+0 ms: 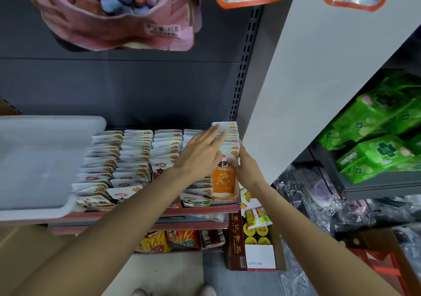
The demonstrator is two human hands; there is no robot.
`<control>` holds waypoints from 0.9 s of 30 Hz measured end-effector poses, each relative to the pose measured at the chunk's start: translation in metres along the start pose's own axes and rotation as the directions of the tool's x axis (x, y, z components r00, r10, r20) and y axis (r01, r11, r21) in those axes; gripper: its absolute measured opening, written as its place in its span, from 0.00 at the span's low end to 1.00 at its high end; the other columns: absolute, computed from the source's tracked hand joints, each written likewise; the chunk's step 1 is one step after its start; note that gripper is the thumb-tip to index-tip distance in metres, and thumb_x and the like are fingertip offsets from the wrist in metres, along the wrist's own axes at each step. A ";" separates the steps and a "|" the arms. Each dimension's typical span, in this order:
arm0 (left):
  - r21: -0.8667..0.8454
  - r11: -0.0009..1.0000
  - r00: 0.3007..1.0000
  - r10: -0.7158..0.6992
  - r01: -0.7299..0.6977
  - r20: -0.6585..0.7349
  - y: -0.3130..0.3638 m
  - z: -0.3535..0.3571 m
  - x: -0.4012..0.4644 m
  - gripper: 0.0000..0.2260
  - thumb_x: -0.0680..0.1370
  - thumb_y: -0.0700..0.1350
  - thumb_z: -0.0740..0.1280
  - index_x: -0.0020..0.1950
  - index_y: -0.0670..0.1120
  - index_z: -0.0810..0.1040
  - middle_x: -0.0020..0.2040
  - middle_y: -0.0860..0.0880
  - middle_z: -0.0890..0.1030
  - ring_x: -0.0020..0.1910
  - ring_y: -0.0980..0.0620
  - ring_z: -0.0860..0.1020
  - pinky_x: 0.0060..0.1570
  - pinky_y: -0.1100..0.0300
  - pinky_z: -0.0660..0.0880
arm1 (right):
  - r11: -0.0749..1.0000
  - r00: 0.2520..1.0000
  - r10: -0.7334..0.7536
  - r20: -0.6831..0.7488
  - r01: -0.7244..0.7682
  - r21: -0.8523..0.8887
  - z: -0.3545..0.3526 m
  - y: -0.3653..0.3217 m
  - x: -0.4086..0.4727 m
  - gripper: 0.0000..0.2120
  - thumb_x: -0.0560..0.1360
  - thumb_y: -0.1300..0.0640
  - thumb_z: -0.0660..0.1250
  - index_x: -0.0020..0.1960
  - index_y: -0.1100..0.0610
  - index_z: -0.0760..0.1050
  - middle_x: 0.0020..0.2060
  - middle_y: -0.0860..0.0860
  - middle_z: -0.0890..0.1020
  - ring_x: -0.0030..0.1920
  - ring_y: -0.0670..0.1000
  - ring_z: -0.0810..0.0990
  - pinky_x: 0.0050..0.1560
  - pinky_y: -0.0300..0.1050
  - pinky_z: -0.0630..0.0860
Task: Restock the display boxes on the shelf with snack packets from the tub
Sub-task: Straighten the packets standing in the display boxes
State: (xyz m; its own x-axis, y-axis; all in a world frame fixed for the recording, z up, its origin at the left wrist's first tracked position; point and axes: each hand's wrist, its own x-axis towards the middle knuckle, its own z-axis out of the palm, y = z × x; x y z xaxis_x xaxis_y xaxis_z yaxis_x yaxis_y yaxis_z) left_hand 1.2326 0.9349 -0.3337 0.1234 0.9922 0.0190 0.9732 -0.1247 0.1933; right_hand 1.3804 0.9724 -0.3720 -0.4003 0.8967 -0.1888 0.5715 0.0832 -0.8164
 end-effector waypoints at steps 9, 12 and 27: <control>-0.033 0.992 0.992 -0.119 0.118 -0.039 0.006 -0.001 -0.004 0.23 0.83 0.49 0.50 0.77 0.46 0.51 0.78 0.47 0.50 0.77 0.51 0.49 0.74 0.57 0.46 | 0.997 0.997 -0.072 0.004 0.072 0.036 -0.005 -0.005 0.002 0.28 0.79 0.57 0.61 0.75 0.52 0.53 0.68 0.50 0.71 0.63 0.47 0.72 0.57 0.36 0.72; -0.027 0.972 0.963 -0.236 0.235 -0.127 0.001 -0.005 -0.015 0.23 0.82 0.49 0.51 0.77 0.46 0.54 0.77 0.46 0.54 0.76 0.49 0.52 0.74 0.55 0.49 | 0.982 0.981 -0.131 -0.143 0.109 -0.157 -0.006 -0.012 -0.001 0.32 0.78 0.58 0.63 0.77 0.55 0.50 0.74 0.52 0.61 0.73 0.51 0.61 0.72 0.43 0.58; 0.097 0.842 0.847 -0.531 0.530 -0.020 -0.080 -0.020 -0.103 0.24 0.80 0.55 0.51 0.76 0.56 0.53 0.78 0.47 0.52 0.77 0.43 0.48 0.73 0.41 0.51 | 0.701 0.970 -0.167 0.174 0.241 -0.671 0.037 -0.069 -0.009 0.27 0.81 0.41 0.49 0.77 0.49 0.50 0.77 0.54 0.46 0.77 0.54 0.39 0.75 0.56 0.42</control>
State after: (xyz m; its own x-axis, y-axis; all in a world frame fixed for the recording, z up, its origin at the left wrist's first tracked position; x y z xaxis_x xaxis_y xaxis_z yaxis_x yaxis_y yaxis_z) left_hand 1.1383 0.8427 -0.3320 -0.4162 0.9068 -0.0675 0.9038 0.4207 0.0780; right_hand 1.3178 0.9428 -0.3342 -0.6087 0.7806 -0.1421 0.7849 0.5662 -0.2518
